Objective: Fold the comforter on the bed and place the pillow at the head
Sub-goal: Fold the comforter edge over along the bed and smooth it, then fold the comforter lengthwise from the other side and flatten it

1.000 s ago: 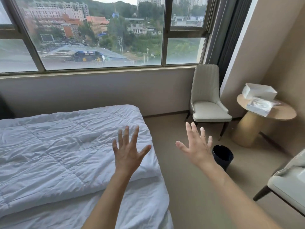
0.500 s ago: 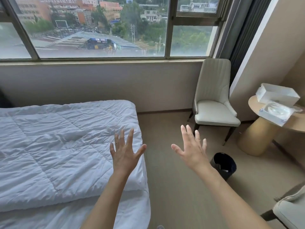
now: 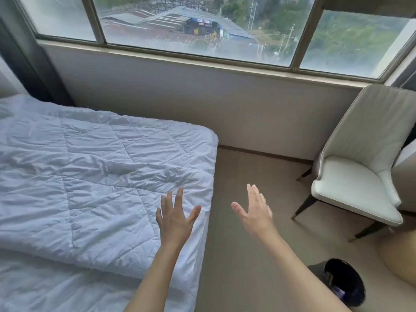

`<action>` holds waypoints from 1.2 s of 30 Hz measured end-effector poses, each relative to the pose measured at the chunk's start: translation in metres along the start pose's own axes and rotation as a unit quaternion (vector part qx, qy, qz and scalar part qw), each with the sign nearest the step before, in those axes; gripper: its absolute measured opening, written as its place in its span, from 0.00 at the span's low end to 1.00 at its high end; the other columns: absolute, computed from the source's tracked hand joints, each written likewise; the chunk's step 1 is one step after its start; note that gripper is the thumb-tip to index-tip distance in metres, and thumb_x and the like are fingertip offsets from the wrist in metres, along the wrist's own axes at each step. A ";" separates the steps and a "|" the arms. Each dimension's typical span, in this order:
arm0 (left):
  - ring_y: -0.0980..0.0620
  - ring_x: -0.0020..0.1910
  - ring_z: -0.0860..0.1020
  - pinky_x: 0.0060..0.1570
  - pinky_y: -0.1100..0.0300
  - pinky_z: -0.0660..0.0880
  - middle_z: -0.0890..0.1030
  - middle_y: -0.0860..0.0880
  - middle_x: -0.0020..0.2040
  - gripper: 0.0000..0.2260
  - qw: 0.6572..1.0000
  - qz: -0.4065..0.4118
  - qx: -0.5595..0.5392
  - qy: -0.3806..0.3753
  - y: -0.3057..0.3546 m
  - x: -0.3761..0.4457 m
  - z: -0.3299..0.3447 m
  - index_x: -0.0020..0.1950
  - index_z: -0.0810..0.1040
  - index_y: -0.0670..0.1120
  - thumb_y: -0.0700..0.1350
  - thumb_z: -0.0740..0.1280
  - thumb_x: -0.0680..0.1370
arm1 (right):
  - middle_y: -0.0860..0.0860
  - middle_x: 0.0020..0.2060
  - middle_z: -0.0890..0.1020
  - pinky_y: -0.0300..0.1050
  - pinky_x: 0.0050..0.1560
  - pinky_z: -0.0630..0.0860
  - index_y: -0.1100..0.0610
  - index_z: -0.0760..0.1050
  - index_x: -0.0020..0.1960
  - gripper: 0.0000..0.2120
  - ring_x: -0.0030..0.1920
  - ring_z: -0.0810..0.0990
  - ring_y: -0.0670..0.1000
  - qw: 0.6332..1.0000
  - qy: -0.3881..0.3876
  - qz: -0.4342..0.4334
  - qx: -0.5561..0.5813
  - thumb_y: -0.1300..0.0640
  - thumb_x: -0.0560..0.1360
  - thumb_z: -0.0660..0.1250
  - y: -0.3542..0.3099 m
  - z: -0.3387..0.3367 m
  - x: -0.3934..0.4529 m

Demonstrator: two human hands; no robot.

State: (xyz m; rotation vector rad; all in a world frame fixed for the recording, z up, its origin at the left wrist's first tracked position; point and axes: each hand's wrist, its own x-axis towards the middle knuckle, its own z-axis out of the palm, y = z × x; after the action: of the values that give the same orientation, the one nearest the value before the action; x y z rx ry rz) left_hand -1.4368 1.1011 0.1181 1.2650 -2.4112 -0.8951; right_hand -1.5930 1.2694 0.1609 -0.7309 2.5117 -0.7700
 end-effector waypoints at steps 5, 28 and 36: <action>0.45 0.81 0.54 0.75 0.42 0.56 0.58 0.44 0.81 0.35 0.985 -0.162 -0.047 0.029 -0.043 0.002 0.042 0.81 0.57 0.54 0.64 0.63 0.78 | 0.50 0.80 0.61 0.50 0.74 0.64 0.52 0.53 0.82 0.36 0.77 0.65 0.52 0.968 -0.119 0.056 0.214 0.40 0.81 0.63 0.010 0.054 0.055; 0.46 0.82 0.42 0.79 0.44 0.42 0.46 0.50 0.84 0.34 0.964 -0.186 0.178 -0.067 -0.248 -0.033 0.135 0.82 0.51 0.59 0.70 0.49 0.78 | 0.53 0.56 0.86 0.56 0.61 0.78 0.58 0.78 0.63 0.19 0.58 0.84 0.55 0.785 -0.220 0.361 0.453 0.47 0.78 0.71 0.056 0.339 0.039; 0.44 0.82 0.47 0.78 0.42 0.45 0.52 0.49 0.83 0.33 0.968 -0.158 0.182 -0.068 -0.265 -0.013 0.149 0.81 0.58 0.57 0.69 0.51 0.78 | 0.53 0.54 0.87 0.58 0.58 0.82 0.57 0.78 0.64 0.30 0.54 0.87 0.54 0.786 -0.155 0.376 0.466 0.44 0.67 0.79 0.052 0.369 0.061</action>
State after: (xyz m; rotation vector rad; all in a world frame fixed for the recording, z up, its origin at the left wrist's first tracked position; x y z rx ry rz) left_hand -1.3330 1.0573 -0.1647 1.8159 -2.6107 -0.6479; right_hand -1.4689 1.1271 -0.1658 0.4441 1.5450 -1.2400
